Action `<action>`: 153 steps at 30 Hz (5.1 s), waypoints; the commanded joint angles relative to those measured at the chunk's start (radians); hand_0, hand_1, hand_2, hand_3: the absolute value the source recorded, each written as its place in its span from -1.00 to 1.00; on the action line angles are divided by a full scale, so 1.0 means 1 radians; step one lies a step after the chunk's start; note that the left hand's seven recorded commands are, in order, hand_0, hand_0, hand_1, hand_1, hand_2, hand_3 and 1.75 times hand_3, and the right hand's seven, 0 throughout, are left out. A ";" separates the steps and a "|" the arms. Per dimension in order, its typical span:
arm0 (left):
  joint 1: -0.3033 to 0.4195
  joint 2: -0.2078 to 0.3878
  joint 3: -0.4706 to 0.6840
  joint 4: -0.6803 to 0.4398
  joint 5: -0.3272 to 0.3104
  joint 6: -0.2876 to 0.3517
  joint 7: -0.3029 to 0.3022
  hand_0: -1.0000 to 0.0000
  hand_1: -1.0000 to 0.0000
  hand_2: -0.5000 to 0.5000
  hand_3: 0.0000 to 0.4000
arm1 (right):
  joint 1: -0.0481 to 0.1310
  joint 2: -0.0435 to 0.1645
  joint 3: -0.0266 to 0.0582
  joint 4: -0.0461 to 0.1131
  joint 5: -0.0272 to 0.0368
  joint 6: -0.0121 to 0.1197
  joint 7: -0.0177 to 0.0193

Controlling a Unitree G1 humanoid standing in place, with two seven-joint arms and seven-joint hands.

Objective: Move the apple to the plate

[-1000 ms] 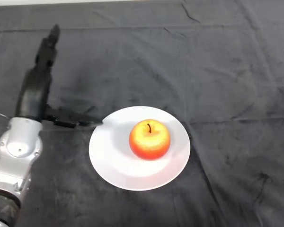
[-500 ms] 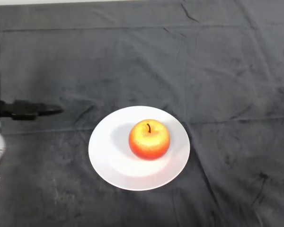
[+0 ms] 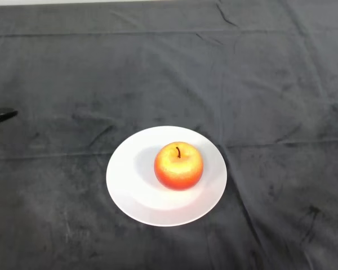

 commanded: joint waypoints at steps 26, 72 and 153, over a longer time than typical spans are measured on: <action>0.007 0.170 0.218 0.092 -0.068 -0.051 0.086 1.00 1.00 0.00 -1.00 | -0.023 -0.023 -0.0155 -0.021 0.0145 -0.006 0.0028; 0.001 0.234 0.355 0.262 -0.123 -0.092 0.070 1.00 1.00 0.00 -1.00 | -0.026 -0.026 -0.0182 -0.011 0.0143 -0.008 0.0073; -0.028 0.217 0.346 0.297 -0.099 -0.091 0.050 1.00 1.00 0.00 -1.00 | -0.028 -0.027 -0.0204 -0.007 0.0126 -0.009 0.0096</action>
